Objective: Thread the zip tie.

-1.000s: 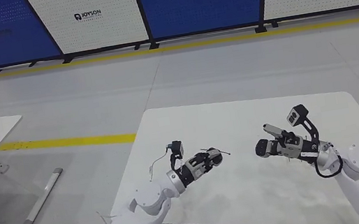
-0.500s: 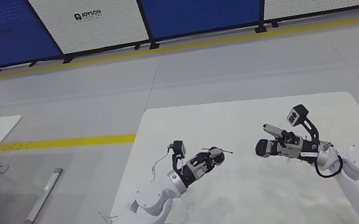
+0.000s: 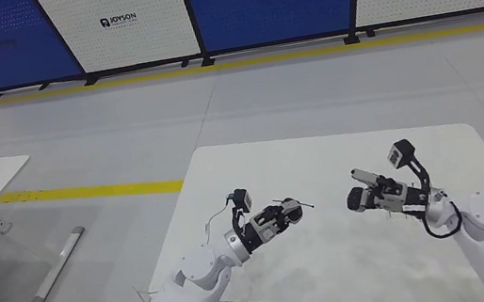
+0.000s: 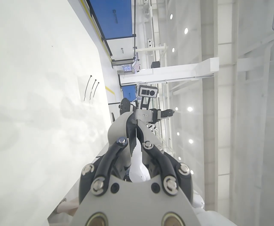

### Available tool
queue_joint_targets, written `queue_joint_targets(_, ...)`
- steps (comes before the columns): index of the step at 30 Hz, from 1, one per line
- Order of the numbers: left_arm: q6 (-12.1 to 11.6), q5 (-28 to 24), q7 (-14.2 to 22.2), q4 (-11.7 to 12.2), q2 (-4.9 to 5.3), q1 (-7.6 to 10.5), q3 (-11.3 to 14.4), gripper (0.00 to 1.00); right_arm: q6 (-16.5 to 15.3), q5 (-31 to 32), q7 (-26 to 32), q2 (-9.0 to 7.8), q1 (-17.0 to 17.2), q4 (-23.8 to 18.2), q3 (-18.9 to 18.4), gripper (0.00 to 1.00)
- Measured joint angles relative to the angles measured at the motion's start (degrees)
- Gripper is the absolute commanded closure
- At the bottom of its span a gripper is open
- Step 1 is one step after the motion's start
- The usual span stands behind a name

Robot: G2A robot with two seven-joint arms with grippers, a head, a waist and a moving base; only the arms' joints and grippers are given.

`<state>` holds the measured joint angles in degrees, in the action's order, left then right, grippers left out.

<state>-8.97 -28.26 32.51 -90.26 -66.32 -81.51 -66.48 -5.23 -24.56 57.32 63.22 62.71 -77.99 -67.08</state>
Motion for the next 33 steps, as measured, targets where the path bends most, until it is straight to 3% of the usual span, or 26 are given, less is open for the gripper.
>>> queue_joint_targets(9, 0.0, 0.0, 0.0, 0.0, 0.0, 0.0, 0.0, 1.0, 7.8, 17.1, 4.7, -3.51, 0.6, -8.5, -8.9, 0.0)
queue_joint_targets(13, 0.0, 0.0, 0.0, 0.0, 0.0, 0.0, 0.0, 1.0, 11.0, 20.1, 7.9, -4.09, -2.0, -8.0, -9.7, 0.0)
queue_joint_targets(22, 0.0, 0.0, 0.0, 0.0, 0.0, 0.0, 0.0, 1.0, 10.9, 20.1, 7.6, -4.07, -1.9, -8.1, -9.6, 0.0)
queue_joint_targets(25, 0.0, 0.0, 0.0, 0.0, 0.0, 0.0, 0.0, 1.0, 10.0, 23.8, 7.0, -4.21, -1.4, -9.8, -8.1, 0.0)
queue_joint_targets(29, 0.0, 0.0, 0.0, 0.0, 0.0, 0.0, 0.0, 1.0, 10.1, 25.1, 7.9, -4.91, -1.2, -10.3, -10.4, 0.0)
queue_joint_targets(33, 0.0, 0.0, 0.0, 0.0, 0.0, 0.0, 0.0, 1.0, 7.0, 29.2, 6.8, -5.52, 0.0, -10.1, -11.6, 0.0)
